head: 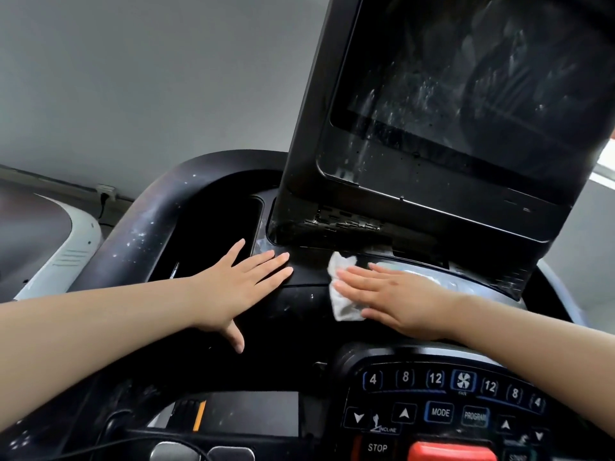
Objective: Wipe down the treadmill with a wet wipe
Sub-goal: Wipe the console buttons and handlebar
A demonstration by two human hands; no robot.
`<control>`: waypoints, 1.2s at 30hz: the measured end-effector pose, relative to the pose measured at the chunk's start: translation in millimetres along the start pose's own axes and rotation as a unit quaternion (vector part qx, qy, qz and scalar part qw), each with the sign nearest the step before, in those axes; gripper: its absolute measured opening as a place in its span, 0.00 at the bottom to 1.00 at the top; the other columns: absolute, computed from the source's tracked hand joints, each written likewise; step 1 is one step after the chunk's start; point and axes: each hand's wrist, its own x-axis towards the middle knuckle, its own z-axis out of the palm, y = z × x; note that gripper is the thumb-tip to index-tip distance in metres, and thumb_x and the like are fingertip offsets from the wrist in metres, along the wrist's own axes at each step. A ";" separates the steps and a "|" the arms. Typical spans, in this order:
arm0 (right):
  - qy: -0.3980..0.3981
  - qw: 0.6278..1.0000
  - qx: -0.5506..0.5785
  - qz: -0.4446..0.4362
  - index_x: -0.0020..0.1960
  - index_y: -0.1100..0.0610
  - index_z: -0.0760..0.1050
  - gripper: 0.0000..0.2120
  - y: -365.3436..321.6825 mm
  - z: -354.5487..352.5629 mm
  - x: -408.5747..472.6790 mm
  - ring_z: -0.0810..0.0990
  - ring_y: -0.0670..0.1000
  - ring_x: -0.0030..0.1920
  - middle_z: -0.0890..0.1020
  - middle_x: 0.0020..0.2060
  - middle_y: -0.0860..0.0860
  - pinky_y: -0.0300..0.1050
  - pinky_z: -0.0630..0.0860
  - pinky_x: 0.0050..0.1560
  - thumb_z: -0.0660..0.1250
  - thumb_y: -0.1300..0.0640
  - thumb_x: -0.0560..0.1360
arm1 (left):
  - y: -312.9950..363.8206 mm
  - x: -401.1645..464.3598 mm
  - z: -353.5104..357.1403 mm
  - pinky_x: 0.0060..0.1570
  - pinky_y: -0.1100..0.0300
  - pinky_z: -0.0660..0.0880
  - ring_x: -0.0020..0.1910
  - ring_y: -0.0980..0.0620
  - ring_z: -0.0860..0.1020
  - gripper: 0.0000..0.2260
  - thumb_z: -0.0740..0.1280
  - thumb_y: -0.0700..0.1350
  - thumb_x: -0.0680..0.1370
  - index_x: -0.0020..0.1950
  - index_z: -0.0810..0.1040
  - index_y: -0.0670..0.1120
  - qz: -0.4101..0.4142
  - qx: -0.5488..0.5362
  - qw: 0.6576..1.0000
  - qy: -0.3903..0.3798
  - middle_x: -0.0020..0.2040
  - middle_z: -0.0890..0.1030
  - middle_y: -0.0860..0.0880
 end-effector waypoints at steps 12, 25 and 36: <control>0.004 1.000 -0.005 -0.006 0.77 0.47 0.46 0.35 -16.4 -12.2 16.8 0.42 0.42 0.74 0.45 0.75 0.43 0.41 0.38 0.72 0.30 0.36 0.74 | -33.5 -1.0 25.4 0.65 0.58 0.26 0.74 0.55 0.32 0.47 0.21 0.73 0.60 0.72 0.28 0.48 0.007 -0.112 0.989 0.101 0.74 0.30 0.52; 0.044 0.998 0.025 0.031 0.77 0.46 0.47 0.41 -39.0 -16.2 61.0 0.40 0.39 0.73 0.48 0.77 0.45 0.41 0.33 0.68 0.24 0.35 0.68 | -50.5 13.3 11.8 0.67 0.64 0.61 0.65 0.48 0.70 0.19 0.54 0.43 0.78 0.66 0.72 0.39 0.034 -0.250 0.915 0.315 0.67 0.73 0.42; 0.092 0.992 0.077 0.031 0.76 0.44 0.55 0.34 -63.0 -13.7 61.9 0.39 0.39 0.71 0.51 0.76 0.44 0.39 0.32 0.69 0.34 0.37 0.72 | -36.4 10.8 34.5 0.66 0.64 0.64 0.67 0.45 0.71 0.21 0.54 0.46 0.81 0.72 0.66 0.39 0.083 -0.300 0.908 0.281 0.70 0.70 0.40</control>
